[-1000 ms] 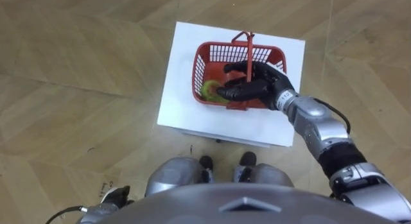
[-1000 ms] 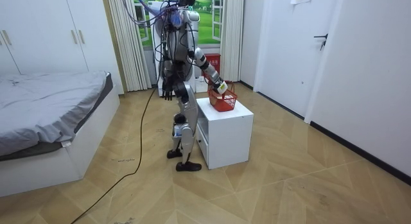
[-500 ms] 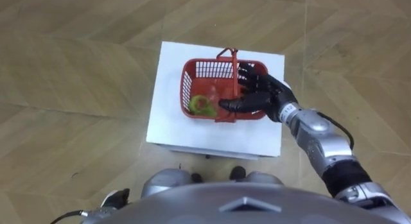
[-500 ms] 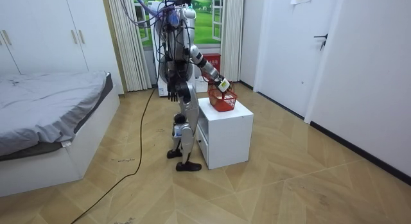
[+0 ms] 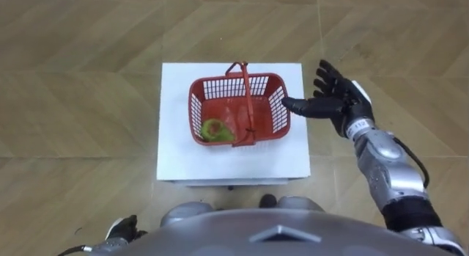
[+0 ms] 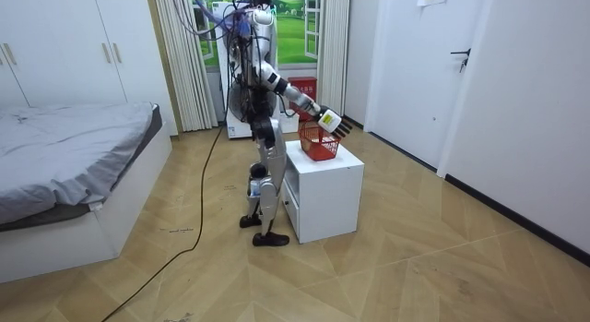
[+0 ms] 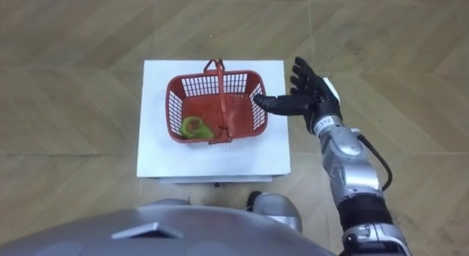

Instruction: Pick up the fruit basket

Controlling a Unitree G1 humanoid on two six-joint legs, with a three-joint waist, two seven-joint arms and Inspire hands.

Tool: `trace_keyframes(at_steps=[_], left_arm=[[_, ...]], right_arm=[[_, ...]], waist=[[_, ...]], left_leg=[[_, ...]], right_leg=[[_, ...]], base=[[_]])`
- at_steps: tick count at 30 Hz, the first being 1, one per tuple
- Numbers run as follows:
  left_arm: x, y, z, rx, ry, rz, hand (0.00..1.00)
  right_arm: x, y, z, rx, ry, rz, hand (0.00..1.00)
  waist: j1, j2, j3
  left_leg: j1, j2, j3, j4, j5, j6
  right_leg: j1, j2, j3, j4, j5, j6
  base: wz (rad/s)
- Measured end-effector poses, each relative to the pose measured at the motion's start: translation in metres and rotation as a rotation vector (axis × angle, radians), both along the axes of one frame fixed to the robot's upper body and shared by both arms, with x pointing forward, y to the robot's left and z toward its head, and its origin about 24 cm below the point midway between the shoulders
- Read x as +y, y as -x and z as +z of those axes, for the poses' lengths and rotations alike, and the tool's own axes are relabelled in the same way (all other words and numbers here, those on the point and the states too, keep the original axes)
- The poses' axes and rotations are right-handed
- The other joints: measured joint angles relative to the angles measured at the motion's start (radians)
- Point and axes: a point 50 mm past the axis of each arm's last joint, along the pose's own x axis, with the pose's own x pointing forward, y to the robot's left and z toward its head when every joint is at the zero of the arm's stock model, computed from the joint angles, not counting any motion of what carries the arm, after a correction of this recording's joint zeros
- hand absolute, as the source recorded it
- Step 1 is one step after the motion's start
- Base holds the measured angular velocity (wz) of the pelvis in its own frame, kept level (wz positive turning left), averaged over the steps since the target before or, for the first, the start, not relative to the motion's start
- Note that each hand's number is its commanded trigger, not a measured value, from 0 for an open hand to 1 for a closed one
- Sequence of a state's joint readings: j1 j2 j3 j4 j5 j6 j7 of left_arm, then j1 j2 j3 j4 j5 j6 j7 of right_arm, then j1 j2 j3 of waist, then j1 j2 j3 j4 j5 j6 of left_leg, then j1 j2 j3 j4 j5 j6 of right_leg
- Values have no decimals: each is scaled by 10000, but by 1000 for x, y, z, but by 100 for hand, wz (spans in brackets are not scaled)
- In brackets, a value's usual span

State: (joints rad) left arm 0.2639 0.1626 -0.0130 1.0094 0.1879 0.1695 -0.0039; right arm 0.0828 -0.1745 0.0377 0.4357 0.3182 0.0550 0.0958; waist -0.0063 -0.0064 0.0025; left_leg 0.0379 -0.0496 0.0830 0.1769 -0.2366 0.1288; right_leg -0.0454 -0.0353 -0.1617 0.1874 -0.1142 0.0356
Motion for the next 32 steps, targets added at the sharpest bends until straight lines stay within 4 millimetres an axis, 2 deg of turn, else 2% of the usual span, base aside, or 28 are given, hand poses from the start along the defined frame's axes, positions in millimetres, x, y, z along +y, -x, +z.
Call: trace_keyframes(at_steps=[4, 9, 11, 14, 16, 20, 22, 27, 32], left_arm=[[2, -2, 1, -162, -234, 109, 0], [7, -5, 3, -485, -518, 473, 0], [8, -6, 3, -595, -677, 542, 0], [10, -10, 4, -875, -688, 999, 0], [9, -8, 4, -861, -675, 1144, 0], [7, -9, 2, -748, -647, 1036, 0], [7, -7, 2, -627, -719, 854, 0], [7, 10, -1, 491, -875, 181, 0], [2, 21, -3, 1260, -607, 134, 0]], right_arm=[[-10, 1, 3, -88, 302, -698, 0], [-25, 25, -9, 586, 712, -1372, 0], [-29, 40, -21, 1298, 986, -1457, 0], [-38, 77, -51, 3274, 1281, -1806, 0], [-41, 109, -71, 4847, 1301, -2021, 0], [-39, 151, -89, 6821, 1250, -1903, 0], [-39, 162, -92, 7349, 1211, -1768, 0], [-40, 172, -96, 8026, 1018, -1950, 0], [-42, 174, -97, 8455, 1184, -1904, 0]], waist=[[-198, -5, -5], [-434, -42, -28], [-469, -119, -78], [-463, -209, -102], [-422, -208, -77], [-399, -184, -50], [-365, -175, -44], [-355, -186, -34], [-356, -172, -24]], left_leg=[[254, 44, 189, -130, -9, -17], [278, 43, 281, -152, -10, -18], [321, 45, 388, -146, -9, -19], [516, 41, 465, -142, -9, -20], [654, 46, 457, -171, -49, -79], [786, 75, 448, -351, -85, -51], [786, 97, 452, -350, -99, -56], [785, 180, 451, -285, -143, -133], [797, 203, 213, -242, -161, -170]], right_leg=[[109, 73, 209, -21, -1, -1], [81, 76, 239, -22, -1, -1], [97, 73, 245, -22, -6, -3], [332, 70, 333, -48, -38, 13], [440, 101, 453, -48, -58, 31], [499, 165, 514, -21, -50, 22], [502, 192, 529, -25, -35, -1], [545, 258, 430, -54, -20, -58], [692, 264, 172, -207, -77, -104]], base=[[-13], [-7], [-10], [0], [-8], [-2], [0], [1], [13]])
